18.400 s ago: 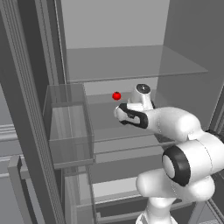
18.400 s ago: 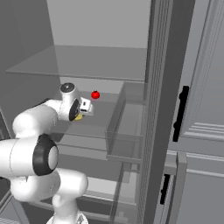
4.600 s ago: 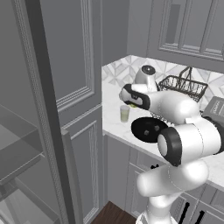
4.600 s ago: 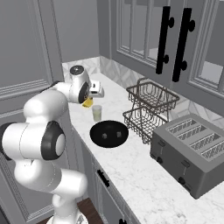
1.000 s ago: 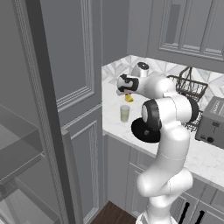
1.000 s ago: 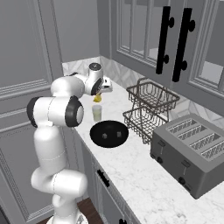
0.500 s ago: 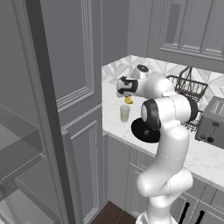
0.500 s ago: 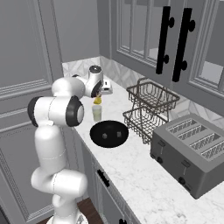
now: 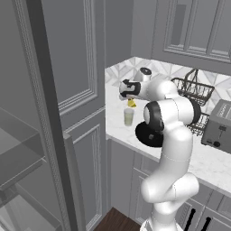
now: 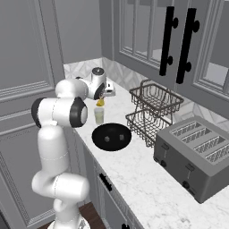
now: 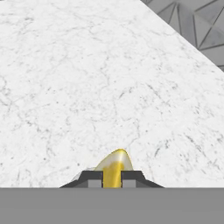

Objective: Grab a lemon wedge from the fridge and one ice cube from the ice bowl, and put them in the glass of lemonade.

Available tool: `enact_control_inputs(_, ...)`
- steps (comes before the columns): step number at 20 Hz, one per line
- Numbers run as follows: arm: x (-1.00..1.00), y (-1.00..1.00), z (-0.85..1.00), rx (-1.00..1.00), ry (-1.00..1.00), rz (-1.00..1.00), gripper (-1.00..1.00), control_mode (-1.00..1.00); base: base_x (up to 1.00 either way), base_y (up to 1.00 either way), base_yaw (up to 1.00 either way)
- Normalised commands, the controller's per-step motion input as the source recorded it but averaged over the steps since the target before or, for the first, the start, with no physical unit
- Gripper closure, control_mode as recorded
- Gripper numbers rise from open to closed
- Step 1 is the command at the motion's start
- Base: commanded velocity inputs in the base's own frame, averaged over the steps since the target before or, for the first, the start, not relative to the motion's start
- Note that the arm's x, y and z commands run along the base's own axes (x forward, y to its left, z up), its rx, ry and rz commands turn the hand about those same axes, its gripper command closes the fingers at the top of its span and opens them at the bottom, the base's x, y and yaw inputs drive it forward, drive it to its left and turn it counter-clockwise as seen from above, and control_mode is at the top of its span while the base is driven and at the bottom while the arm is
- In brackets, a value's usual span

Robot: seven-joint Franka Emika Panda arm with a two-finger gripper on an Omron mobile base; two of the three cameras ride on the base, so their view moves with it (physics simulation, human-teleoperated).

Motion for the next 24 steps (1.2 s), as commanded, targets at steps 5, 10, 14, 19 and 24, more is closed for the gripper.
enact_control_inputs(5, -0.01, 0.00, 0.00, 0.00, 0.00, 0.00, 1.00, -1.00, 0.00, 0.00, 0.00)
enact_control_inputs(10, 0.00, 0.00, 0.00, 0.00, 0.00, 0.00, 1.00, -1.00, 0.00, 0.00, 0.00)
enact_control_inputs(14, 0.00, 0.00, 0.00, 0.00, 0.00, 0.00, -1.00, -1.00, 0.00, 0.00, 0.00)
enact_control_inputs(19, 0.00, 0.00, 0.00, 0.00, 0.00, 0.00, -1.00, -1.00, 0.00, 0.00, 0.00)
enact_control_inputs(24, 0.00, 0.00, 0.00, 0.00, 0.00, 0.00, -1.00, -1.00, 0.00, 0.00, 0.00)
